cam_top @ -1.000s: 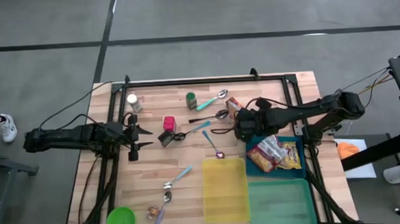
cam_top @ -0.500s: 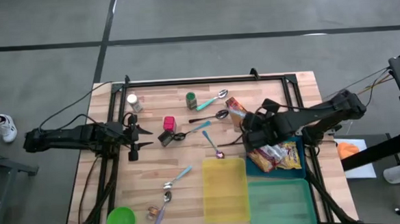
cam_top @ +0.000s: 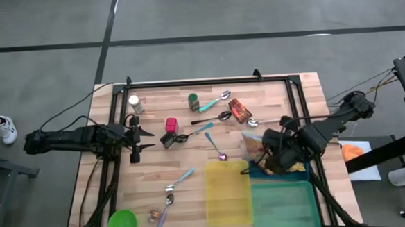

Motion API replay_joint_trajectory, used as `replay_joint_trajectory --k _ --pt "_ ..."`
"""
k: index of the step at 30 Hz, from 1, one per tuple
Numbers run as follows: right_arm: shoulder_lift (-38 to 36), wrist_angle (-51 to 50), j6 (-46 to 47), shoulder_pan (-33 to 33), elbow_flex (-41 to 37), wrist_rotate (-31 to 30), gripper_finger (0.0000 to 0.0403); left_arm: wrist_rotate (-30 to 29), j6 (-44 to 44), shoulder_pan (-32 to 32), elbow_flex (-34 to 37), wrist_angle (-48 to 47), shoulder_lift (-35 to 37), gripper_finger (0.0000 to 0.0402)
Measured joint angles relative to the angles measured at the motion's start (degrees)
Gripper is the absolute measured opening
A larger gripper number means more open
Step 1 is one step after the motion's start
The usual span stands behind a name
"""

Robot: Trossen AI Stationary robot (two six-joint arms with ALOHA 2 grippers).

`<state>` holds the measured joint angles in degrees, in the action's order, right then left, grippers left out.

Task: Pick & Place Food Item
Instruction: Put the blue noodle pack into the blue bin

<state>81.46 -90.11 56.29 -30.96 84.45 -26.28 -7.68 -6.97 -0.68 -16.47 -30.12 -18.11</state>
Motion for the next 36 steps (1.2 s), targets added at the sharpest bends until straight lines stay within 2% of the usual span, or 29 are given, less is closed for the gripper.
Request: replay_joint_trajectory --k 6,12,20,36 --pt "-0.88 0.02 5.55 -2.68 -4.0 6.66 0.0012 0.0 0.01 -0.01 0.0 -0.01 0.0 0.0181" --pt "-0.68 1.55 6.34 -3.98 -9.48 9.78 0.0012 0.0 0.01 0.01 0.0 -0.01 -0.02 0.0181" --pt "-1.82 12.17 4.17 -3.98 -17.28 11.72 0.0012 0.0 -0.01 0.01 0.0 -0.01 -0.04 0.0181" --pt "-11.61 30.67 2.25 -4.02 -33.9 12.02 0.0012 0.0 0.01 0.01 0.0 -0.01 -0.04 0.0181"
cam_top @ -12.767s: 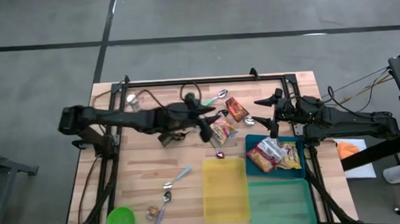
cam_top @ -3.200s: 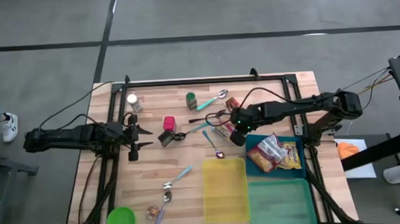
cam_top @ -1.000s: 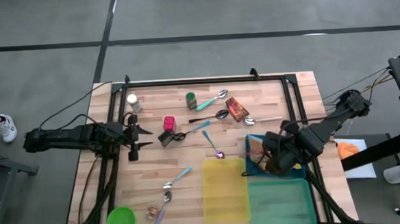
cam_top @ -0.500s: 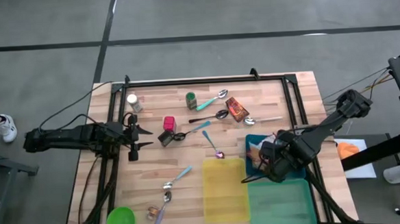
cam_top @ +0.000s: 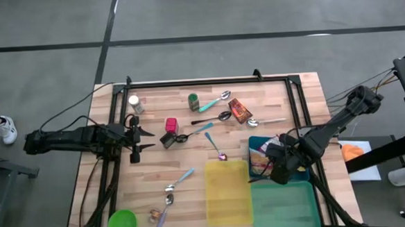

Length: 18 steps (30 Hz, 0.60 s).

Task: Pick & Place Food Item
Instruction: Put the blue noodle pack into the blue bin

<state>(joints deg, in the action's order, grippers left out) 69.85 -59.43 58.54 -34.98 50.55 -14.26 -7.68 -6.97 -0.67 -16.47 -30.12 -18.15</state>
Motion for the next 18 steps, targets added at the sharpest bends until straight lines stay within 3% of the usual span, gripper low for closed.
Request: replay_joint_trajectory --k 8,18 --pt "-1.69 2.21 7.71 0.0 -6.18 0.03 0.0012 0.0 0.01 -0.02 0.0 -0.01 0.0 0.0181" --pt "-1.97 3.1 10.12 0.0 -6.48 0.31 0.0013 0.0 0.01 0.01 0.0 0.02 0.0 0.0181"
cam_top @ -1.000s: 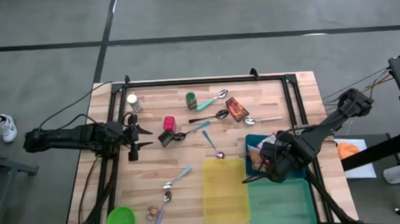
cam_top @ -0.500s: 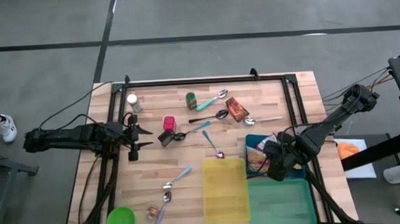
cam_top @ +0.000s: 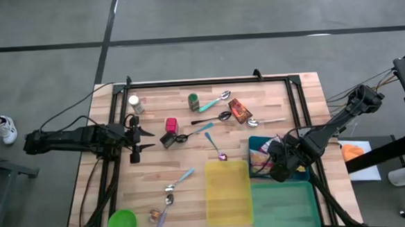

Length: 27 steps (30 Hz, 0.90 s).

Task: Pick & Place Food Item
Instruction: Put the blue noodle pack into the blue bin

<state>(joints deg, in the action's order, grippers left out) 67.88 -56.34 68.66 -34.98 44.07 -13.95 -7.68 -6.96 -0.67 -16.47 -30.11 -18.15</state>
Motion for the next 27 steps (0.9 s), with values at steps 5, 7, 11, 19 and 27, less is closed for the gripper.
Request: replay_joint_trajectory --k 5,7,11,19,27 --pt "-0.38 0.19 1.73 0.0 0.0 -0.83 0.0013 0.0 0.0 -0.01 0.0 -0.02 0.0 0.0181" --pt "-0.75 0.22 1.69 0.0 0.0 -0.98 0.0014 0.0 0.0 -0.02 0.0 0.0 0.0 0.0181" --pt "-1.91 1.46 0.98 0.0 0.0 -1.21 0.0049 0.0 0.0 0.0 0.0 0.0 0.0 0.0181" --pt "-2.16 1.7 -5.37 0.0 0.0 -1.65 0.0158 0.0 0.0 -0.01 0.0 0.0 0.0 0.0181" --pt "-2.23 1.21 -9.79 0.02 0.03 -1.67 0.0209 0.0 -0.01 -0.01 0.0 -0.01 0.0 0.0181"
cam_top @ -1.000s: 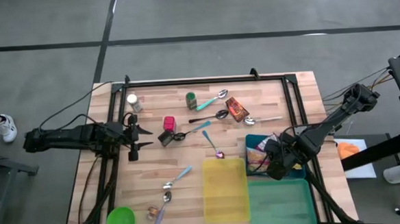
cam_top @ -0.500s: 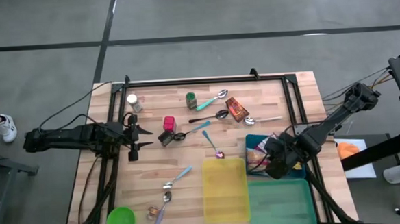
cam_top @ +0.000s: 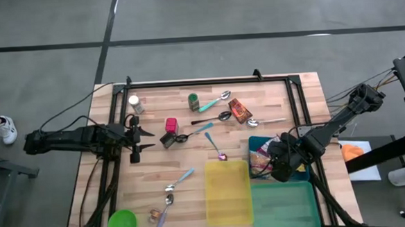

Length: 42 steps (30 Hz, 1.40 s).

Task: Pick & Place Food Item
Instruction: Put the blue noodle pack into the blue bin, then put the green seasoning jar into the green bin

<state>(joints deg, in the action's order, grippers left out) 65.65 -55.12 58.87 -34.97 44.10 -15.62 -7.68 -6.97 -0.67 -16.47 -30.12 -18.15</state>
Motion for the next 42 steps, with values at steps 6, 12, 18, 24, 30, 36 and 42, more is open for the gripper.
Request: replay_joint_trajectory --k 6,12,18,24,30,36,42 --pt "0.0 -0.16 -1.68 -0.02 1.5 -0.37 0.0212 0.0 -0.02 -0.01 0.0 0.01 0.0 0.0181" --pt "-0.02 -1.14 -2.78 -0.02 5.15 -2.9 0.0212 0.0 0.01 0.0 0.0 0.01 0.0 0.0181" --pt "-0.02 -6.48 -3.23 -0.02 8.98 -4.1 0.0212 0.0 0.0 -0.01 0.0 0.01 0.0 0.0181" --pt "-0.02 -9.2 -4.08 -0.02 11.79 -10.38 0.0212 0.0 -0.01 0.0 0.0 -0.01 0.0 0.0181" --pt "-1.13 -5.62 -9.04 0.53 11.43 -19.16 0.0212 0.0 0.01 -0.01 0.0 0.0 0.01 0.0181" --pt "-5.03 6.06 -20.13 3.07 8.44 -19.15 0.0212 0.0 -0.01 0.01 0.0 0.0 0.02 0.0181" --pt "-10.21 20.77 -35.72 7.66 3.81 -17.97 0.0212 0.0 0.01 0.0 0.0 0.01 0.02 0.0181"
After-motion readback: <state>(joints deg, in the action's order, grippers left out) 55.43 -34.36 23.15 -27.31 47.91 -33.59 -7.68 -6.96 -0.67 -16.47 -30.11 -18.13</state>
